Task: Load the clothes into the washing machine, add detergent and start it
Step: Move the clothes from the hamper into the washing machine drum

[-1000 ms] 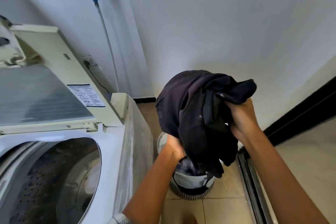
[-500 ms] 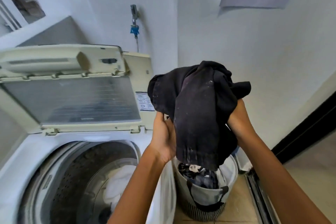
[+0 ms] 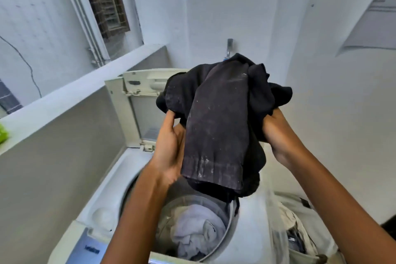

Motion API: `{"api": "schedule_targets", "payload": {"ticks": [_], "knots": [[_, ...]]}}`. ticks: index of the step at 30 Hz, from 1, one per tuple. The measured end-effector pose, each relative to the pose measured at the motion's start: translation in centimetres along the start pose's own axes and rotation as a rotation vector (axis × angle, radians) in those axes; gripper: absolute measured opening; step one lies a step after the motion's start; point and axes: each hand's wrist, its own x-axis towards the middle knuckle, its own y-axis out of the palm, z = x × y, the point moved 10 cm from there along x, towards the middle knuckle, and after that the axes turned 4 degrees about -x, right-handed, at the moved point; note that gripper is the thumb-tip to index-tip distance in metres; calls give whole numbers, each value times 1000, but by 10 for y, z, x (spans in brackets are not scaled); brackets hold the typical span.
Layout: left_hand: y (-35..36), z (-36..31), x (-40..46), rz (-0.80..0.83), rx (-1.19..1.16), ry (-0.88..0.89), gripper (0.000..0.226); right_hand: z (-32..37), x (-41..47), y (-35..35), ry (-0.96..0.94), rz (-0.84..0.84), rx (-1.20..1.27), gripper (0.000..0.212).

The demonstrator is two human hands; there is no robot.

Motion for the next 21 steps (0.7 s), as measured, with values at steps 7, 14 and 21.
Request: {"api": "schedule_targets", "payload": {"ticks": [7, 14, 21], "knots": [[-67, -86, -24, -230, 421, 249, 26, -8, -2, 32, 45, -71, 35, 16], [-85, -155, -30, -265, 653, 491, 23, -33, 9, 41, 85, -47, -245, 29], [-77, -199, -13, -282, 898, 648, 23, -31, 16, 69, -54, 97, -685, 25]]}}
